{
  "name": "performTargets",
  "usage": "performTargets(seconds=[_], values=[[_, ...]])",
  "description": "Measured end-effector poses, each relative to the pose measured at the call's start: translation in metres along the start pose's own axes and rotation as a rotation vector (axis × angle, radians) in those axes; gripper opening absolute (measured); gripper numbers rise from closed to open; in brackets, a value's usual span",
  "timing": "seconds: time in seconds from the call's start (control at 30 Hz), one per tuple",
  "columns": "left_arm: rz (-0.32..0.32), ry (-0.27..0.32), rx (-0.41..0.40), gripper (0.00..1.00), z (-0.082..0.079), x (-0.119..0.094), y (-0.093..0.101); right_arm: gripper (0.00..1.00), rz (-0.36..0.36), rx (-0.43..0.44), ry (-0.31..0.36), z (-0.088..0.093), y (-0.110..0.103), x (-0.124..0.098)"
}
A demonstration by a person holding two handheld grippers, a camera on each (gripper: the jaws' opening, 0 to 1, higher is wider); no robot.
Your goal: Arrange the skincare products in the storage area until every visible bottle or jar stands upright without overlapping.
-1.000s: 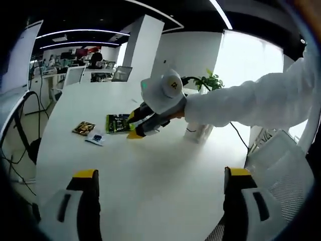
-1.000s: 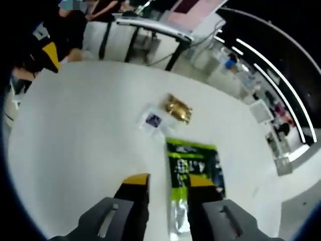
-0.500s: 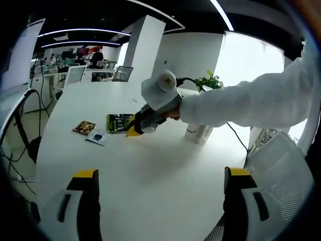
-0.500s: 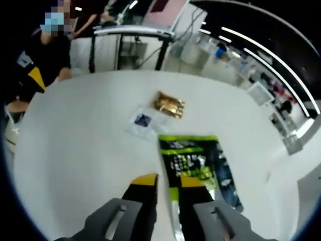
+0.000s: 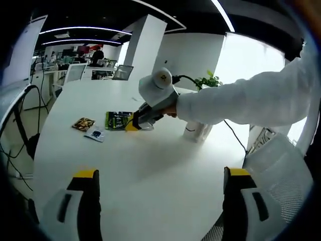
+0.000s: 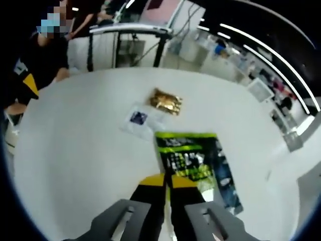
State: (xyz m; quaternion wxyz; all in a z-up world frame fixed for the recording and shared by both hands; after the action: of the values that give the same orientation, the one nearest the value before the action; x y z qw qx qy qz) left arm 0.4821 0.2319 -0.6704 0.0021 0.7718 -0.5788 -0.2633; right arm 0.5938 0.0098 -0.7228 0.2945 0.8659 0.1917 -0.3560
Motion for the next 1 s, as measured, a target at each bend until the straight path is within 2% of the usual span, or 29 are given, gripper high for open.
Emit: performTargets(seconds=[0.13,0.37,0.6,1.0], values=[[-0.001,0.002,0.0,0.98,0.0,-0.001,-0.002,0.0,-0.001,-0.093,0.005,-0.002,-0.003,0.001],[-0.006,0.003,-0.003,0.98,-0.001,-0.001,-0.002,0.0,-0.044,-0.122,0.026,-0.007,-0.014,-0.003],[0.001,0.002,-0.006,0.98,0.0,0.0,0.002,0.0,-0.053,-0.186,0.054,-0.011,-0.023,-0.012],[0.009,-0.004,-0.016,0.96,0.001,0.001,0.002,0.0,-0.078,-0.242,0.112,-0.012,-0.03,-0.031]])
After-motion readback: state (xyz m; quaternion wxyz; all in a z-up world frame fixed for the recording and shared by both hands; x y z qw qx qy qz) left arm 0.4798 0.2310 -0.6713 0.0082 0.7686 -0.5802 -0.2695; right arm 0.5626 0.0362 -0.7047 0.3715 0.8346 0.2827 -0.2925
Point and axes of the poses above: the point that each gripper's makers call its tool centre point, and the gripper's own axes: x roughly forward along the fingers, y roughly to its right, z roughly out of its underside, the point moved 9 cm from there along -x, roughly backward along the fingers, and after that the axes turned 4 degrees about z, right-handed, at the moved point
